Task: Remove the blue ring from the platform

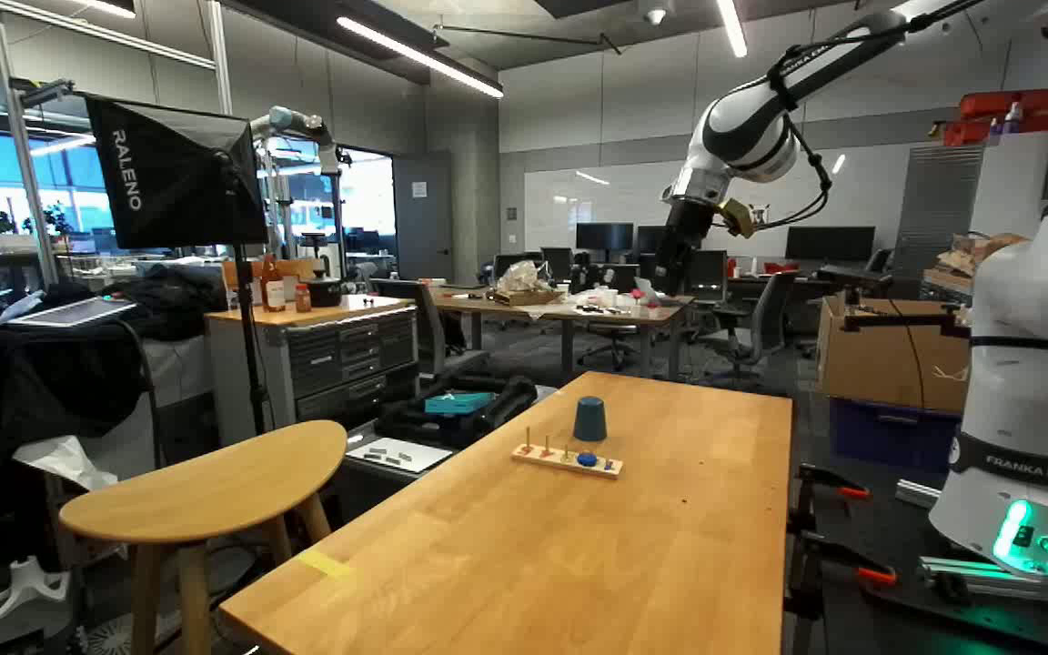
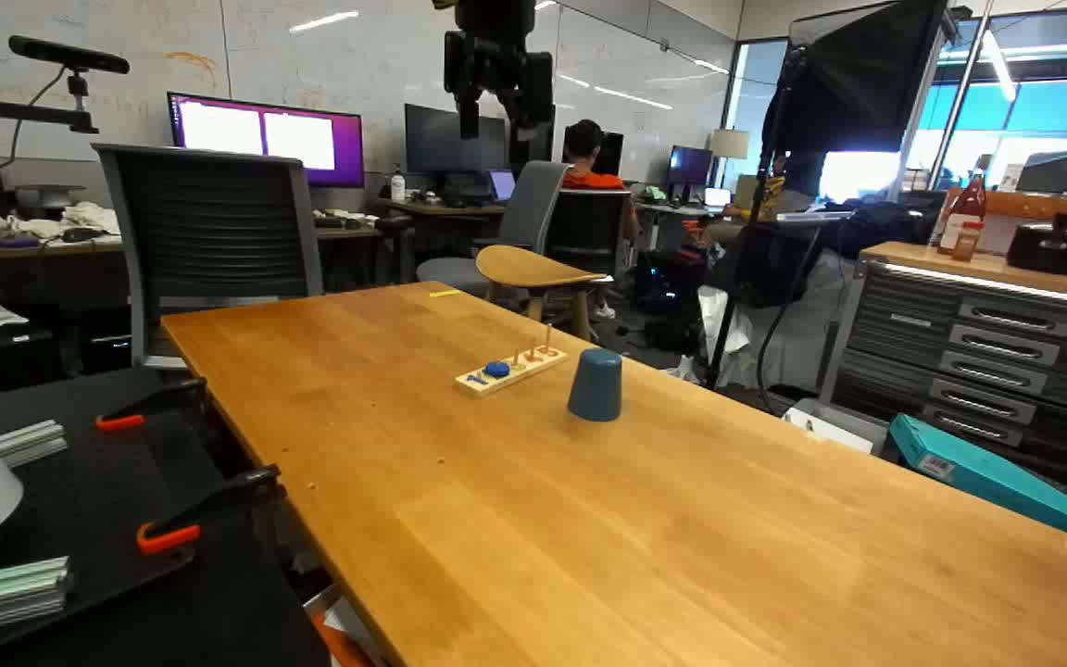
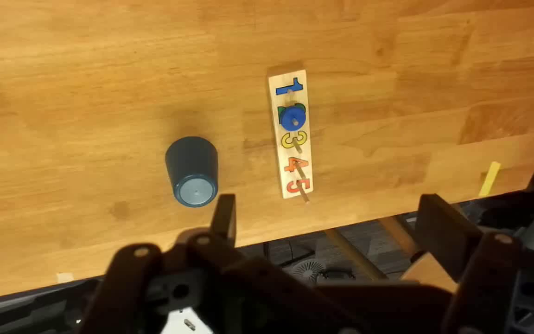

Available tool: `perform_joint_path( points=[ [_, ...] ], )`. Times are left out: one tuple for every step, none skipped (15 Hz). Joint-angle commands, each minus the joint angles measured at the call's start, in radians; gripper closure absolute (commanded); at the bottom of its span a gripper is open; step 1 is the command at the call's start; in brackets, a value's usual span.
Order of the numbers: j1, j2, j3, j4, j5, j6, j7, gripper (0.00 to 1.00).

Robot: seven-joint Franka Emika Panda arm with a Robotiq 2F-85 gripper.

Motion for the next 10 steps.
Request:
perform_joint_path(
  points=[
    [-0.029,0.003,0.027,0.005,0.012,-0.003,-0.009,0.00],
    [-0.029,0.002,0.027,0.009,0.012,-0.003,-0.009,0.00],
    [-0.029,0.002,0.027,0.011,0.012,-0.003,-0.009,0.00],
    [-0.029,0.002,0.027,0.013,0.012,-0.003,-0.009,0.00],
    [-0.029,0.002,0.027,0.013,0.012,-0.003,-0.009,0.00],
    [-0.030,0.022,0.051,0.021,-0.020,-0.013,0.028,0.00],
    [-0.026,0.034,0.076,0.013,-0.046,0.006,0.038,0.00],
    [-0.021,0.064,0.114,-0.001,-0.084,0.045,0.069,0.00],
    [-0.012,0.100,0.143,-0.008,-0.102,0.083,0.095,0.00],
    [-0.005,0.147,0.170,0.002,-0.117,0.093,0.125,0.00]
  ],
)
